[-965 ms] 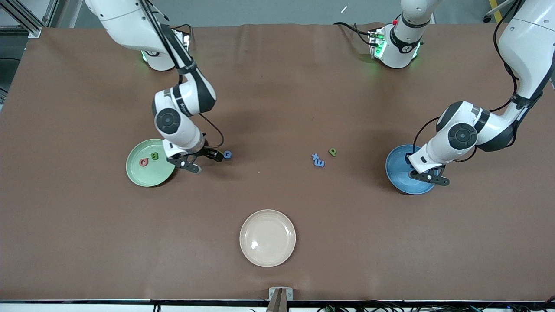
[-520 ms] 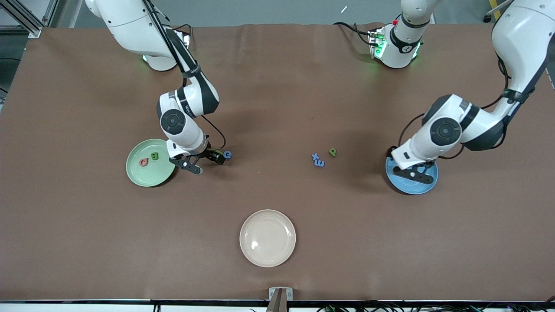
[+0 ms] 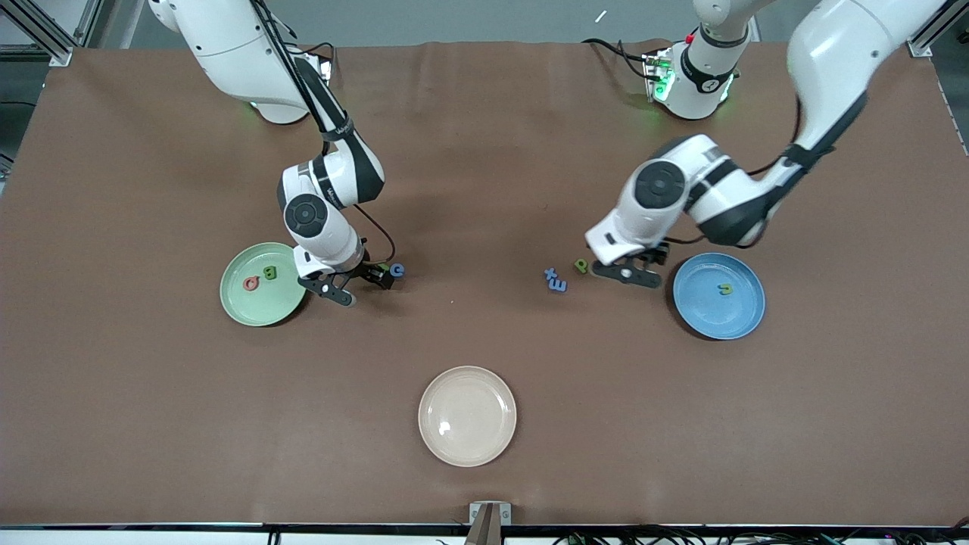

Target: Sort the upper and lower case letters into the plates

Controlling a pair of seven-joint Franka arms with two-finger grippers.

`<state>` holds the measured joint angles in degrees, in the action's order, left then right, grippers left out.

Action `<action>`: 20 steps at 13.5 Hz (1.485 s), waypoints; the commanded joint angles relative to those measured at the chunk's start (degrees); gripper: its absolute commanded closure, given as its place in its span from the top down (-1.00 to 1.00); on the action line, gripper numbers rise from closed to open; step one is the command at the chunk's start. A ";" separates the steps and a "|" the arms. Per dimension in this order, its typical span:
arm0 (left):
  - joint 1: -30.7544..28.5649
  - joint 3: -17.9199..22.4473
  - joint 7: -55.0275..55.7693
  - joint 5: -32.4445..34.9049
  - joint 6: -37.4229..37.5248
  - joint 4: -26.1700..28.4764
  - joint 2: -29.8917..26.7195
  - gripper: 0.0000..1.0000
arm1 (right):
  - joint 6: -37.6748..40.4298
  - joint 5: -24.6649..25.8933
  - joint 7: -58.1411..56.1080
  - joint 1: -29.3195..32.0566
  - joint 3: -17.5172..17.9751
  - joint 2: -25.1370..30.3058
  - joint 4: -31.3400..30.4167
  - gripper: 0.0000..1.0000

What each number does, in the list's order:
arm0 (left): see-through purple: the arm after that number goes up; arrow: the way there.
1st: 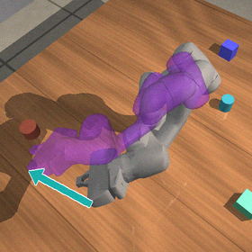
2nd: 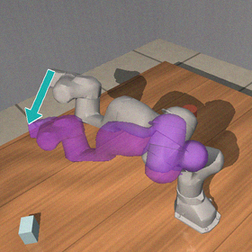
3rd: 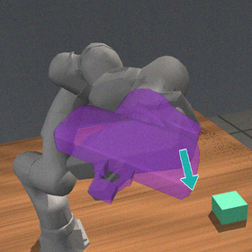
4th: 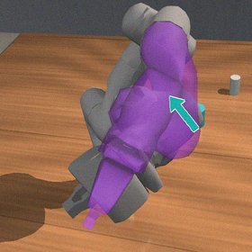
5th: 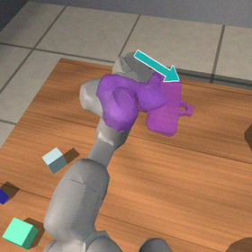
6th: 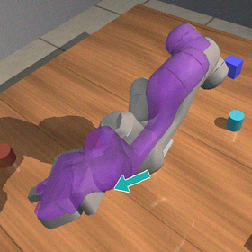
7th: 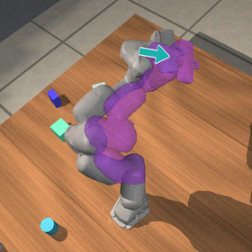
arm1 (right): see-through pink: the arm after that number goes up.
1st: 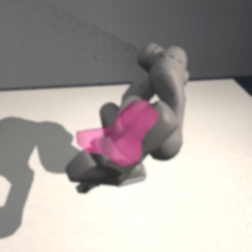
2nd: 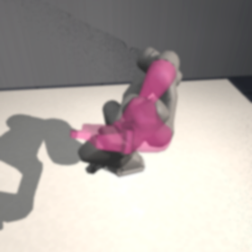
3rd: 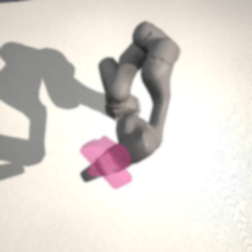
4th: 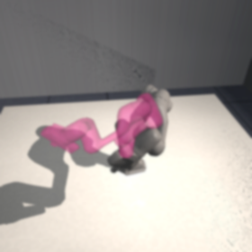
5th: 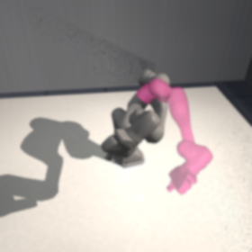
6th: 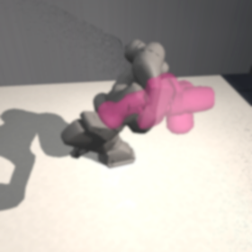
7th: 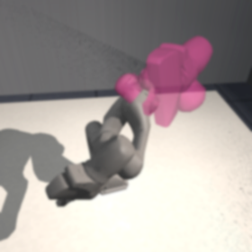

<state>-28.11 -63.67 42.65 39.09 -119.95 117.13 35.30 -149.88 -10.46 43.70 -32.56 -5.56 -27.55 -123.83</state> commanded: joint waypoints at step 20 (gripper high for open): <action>11.49 12.69 57.29 7.32 -16.02 1.17 6.53 0.45 | 1.52 3.25 4.55 -3.21 -0.33 1.19 -2.20 -0.46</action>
<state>-17.39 -51.82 98.44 45.04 -135.05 118.22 41.62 -148.42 -8.71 48.07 -36.26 -5.69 -26.38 -124.54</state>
